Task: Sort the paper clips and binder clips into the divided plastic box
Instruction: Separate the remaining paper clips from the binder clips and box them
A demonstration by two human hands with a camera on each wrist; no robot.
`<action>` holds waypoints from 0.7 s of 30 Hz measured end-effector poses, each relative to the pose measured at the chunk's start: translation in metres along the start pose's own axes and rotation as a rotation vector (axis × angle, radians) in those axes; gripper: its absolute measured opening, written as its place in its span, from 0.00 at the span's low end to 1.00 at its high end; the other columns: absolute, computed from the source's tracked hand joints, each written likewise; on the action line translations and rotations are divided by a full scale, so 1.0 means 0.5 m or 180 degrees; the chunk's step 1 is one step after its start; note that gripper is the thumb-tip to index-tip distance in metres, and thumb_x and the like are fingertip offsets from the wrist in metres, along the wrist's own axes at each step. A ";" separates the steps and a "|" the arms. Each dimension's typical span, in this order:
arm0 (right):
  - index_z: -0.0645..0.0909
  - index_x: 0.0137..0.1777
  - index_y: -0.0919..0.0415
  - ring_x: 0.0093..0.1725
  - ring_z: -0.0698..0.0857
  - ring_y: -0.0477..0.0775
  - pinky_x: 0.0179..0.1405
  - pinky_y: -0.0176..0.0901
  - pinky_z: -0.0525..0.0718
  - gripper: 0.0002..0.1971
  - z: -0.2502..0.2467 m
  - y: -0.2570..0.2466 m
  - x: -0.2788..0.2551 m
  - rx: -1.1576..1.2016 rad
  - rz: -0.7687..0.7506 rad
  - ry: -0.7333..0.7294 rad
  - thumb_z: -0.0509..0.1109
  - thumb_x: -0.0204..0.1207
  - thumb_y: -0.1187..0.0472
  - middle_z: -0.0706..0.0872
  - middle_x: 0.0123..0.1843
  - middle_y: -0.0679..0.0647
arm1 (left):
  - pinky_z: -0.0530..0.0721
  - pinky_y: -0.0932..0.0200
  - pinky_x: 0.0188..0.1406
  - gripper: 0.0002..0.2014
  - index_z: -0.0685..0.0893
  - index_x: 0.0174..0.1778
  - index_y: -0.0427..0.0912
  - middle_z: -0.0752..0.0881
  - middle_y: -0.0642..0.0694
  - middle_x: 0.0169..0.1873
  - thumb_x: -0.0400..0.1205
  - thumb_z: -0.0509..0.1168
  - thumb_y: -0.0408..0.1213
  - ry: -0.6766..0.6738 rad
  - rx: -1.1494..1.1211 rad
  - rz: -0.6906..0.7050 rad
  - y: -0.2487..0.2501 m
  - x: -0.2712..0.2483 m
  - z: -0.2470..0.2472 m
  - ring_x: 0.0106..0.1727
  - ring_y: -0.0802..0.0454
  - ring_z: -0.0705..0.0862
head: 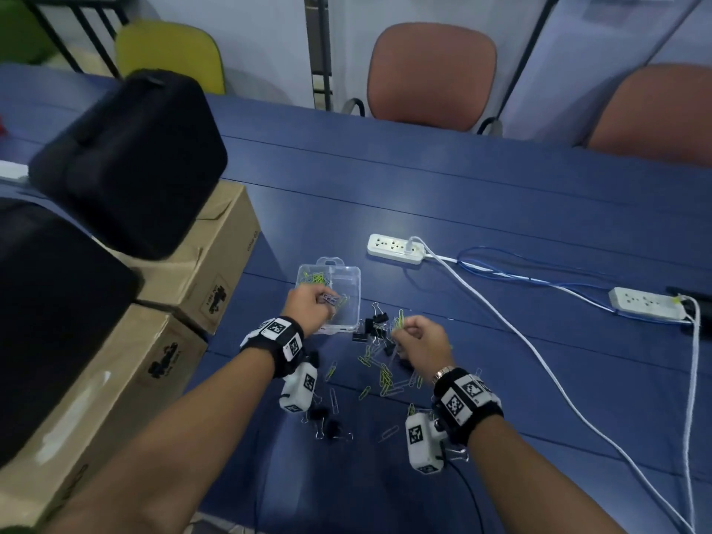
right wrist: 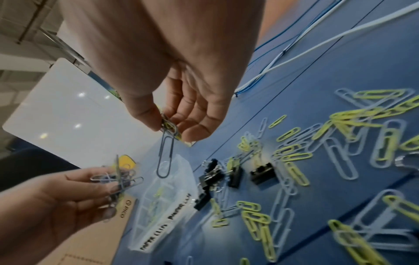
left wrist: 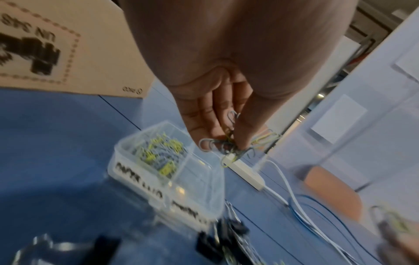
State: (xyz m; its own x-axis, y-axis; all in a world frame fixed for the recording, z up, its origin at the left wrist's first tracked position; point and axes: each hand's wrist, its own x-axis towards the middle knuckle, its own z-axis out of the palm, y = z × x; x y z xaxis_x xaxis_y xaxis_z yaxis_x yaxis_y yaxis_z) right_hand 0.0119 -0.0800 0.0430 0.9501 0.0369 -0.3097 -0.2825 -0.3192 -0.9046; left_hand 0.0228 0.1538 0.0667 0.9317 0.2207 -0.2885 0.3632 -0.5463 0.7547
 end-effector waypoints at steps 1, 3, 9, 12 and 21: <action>0.82 0.42 0.64 0.30 0.82 0.50 0.31 0.45 0.86 0.04 0.012 -0.016 0.007 0.0092 0.0003 -0.0032 0.74 0.74 0.65 0.85 0.34 0.55 | 0.82 0.66 0.32 0.15 0.92 0.46 0.48 0.83 0.48 0.26 0.71 0.69 0.24 0.0134 0.0067 -0.0068 -0.006 0.011 -0.012 0.27 0.53 0.77; 0.83 0.43 0.68 0.29 0.82 0.51 0.29 0.42 0.84 0.05 0.036 -0.046 0.021 0.0256 -0.0005 -0.0109 0.75 0.73 0.66 0.85 0.35 0.56 | 0.87 0.60 0.41 0.17 0.92 0.47 0.48 0.87 0.45 0.30 0.71 0.66 0.25 0.0373 0.0167 -0.0228 -0.017 0.030 -0.030 0.32 0.49 0.83; 0.83 0.43 0.69 0.28 0.80 0.52 0.28 0.41 0.83 0.02 0.111 -0.120 0.077 0.0628 0.0124 -0.0391 0.73 0.75 0.69 0.84 0.31 0.56 | 0.87 0.57 0.42 0.13 0.91 0.47 0.46 0.89 0.40 0.38 0.75 0.67 0.25 0.0621 0.0118 -0.0497 -0.051 0.074 -0.047 0.35 0.45 0.84; 0.83 0.45 0.72 0.27 0.80 0.52 0.26 0.41 0.84 0.04 0.153 -0.150 0.110 0.0640 0.0118 -0.0431 0.73 0.74 0.70 0.82 0.30 0.57 | 0.85 0.56 0.40 0.09 0.90 0.45 0.44 0.86 0.42 0.34 0.77 0.66 0.28 0.0558 0.0191 -0.0517 -0.062 0.096 -0.045 0.35 0.44 0.83; 0.83 0.47 0.72 0.30 0.86 0.49 0.31 0.42 0.88 0.04 0.250 -0.170 0.217 0.0450 0.0369 -0.0543 0.72 0.75 0.70 0.87 0.34 0.55 | 0.89 0.50 0.45 0.08 0.87 0.44 0.46 0.90 0.41 0.43 0.71 0.71 0.32 -0.0323 0.0955 -0.0242 -0.109 0.144 -0.019 0.45 0.41 0.88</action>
State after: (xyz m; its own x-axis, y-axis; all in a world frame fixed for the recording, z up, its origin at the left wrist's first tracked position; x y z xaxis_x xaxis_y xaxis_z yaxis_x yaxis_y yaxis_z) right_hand 0.1224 0.0697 0.0497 0.8776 0.1708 -0.4480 -0.4155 -0.1954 -0.8884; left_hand 0.0700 0.2070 0.0106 0.8924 0.1966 -0.4062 0.4042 -0.7484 0.5258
